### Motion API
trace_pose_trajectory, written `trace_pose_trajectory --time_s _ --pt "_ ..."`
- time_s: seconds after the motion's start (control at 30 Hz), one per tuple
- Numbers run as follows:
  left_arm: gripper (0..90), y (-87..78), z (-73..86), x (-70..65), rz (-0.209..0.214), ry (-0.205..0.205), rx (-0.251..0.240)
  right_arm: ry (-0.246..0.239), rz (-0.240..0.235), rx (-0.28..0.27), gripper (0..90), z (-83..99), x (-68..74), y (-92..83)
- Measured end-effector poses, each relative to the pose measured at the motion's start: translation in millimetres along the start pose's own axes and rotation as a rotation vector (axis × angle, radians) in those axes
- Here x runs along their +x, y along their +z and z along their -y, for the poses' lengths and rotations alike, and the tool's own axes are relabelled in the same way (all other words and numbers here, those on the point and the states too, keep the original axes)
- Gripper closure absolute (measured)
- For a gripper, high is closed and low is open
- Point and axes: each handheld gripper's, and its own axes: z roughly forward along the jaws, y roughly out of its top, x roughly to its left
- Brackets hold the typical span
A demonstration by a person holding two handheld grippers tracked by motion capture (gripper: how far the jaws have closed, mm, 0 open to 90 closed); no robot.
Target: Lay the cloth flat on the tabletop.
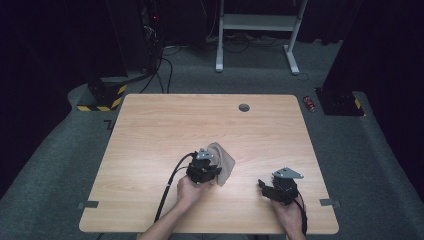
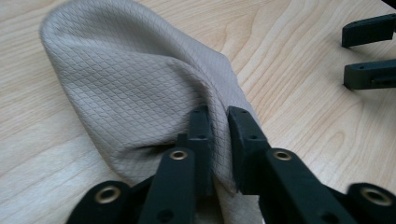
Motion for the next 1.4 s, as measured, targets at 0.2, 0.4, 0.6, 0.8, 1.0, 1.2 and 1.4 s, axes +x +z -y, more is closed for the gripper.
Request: trace_pose_trajectory --time_s 0.2,0.4,0.6,0.8,1.0,1.2,1.4 --pt "67.3 -8.6 -1.0 1.6 -0.027 0.008 -0.003 -0.008 -0.002 -0.010 44.9 -2.2 3.1 1.8" --pt "61.8 -23.6 0.9 1.2 -0.048 0.032 -0.002 -0.031 -0.066 -0.006 56.7 -11.0 23.9 3.2" --pt "58.8 -35.6 6.2 -2.6 -0.059 0.052 -0.006 -0.075 -0.174 -0.056 59.8 -28.0 55.6 6.2" --pt "58.0 -35.1 15.0 -6.8 -0.047 0.046 0.014 -0.118 -0.235 -0.061 59.9 -40.0 82.2 17.3" --pt "58.6 -26.1 20.9 -9.9 -0.066 0.047 0.052 -0.158 -0.241 -0.022 63.3 -43.0 97.0 28.6" --pt "67.2 -18.3 24.5 -9.1 -0.114 0.083 0.095 -0.215 -0.223 0.024 83.7 -42.1 101.2 35.2" --pt "81.9 -19.1 23.6 -7.9 -0.135 0.105 0.109 -0.229 -0.217 0.032 90.0 -43.3 98.6 34.8"
